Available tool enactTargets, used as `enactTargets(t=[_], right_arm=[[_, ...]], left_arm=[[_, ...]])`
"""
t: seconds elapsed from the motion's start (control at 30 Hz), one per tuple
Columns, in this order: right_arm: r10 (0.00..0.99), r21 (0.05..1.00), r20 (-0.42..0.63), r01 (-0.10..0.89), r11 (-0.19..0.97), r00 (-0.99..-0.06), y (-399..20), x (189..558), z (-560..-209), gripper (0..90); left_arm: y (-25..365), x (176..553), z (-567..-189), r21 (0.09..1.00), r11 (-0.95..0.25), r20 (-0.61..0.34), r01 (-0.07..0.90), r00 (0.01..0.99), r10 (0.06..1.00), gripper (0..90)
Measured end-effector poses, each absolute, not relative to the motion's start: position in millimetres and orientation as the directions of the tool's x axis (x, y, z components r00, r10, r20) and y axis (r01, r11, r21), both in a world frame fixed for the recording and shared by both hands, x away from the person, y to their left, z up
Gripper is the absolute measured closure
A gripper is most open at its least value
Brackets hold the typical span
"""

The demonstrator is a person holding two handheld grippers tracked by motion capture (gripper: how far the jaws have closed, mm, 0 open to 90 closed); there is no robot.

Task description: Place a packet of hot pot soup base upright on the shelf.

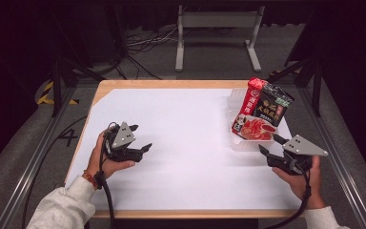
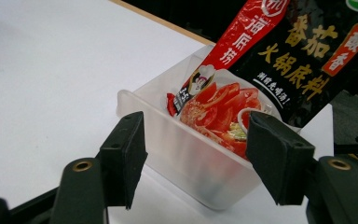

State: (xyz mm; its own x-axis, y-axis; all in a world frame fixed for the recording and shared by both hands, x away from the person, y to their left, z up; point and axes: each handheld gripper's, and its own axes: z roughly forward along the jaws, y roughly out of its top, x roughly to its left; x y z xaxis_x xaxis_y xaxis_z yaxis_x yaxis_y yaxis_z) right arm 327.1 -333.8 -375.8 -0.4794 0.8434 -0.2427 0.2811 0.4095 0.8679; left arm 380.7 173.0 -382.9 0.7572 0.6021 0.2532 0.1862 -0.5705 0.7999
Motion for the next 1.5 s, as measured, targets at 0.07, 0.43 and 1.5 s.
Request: enactTargets(t=[0.07,0.43,1.5], right_arm=[[0.836,0.862,-0.249,0.281,0.421,-0.489,-334,327,-378,36.5],[0.799,0.824,-0.307,0.275,0.495,-0.517,-337,323,-389,29.2],[0.884,0.865,-0.198,0.349,0.361,-0.424,-374,300,-437,20.5]], left_arm=[[179,377,-386,0.794,-0.577,0.259,0.193,0.751,0.607,21.5],[212,359,-403,0.79,-0.565,0.241,0.236,0.729,0.641,18.4],[301,310,-452,0.885,-0.292,0.007,0.362,0.619,0.786,14.4]])
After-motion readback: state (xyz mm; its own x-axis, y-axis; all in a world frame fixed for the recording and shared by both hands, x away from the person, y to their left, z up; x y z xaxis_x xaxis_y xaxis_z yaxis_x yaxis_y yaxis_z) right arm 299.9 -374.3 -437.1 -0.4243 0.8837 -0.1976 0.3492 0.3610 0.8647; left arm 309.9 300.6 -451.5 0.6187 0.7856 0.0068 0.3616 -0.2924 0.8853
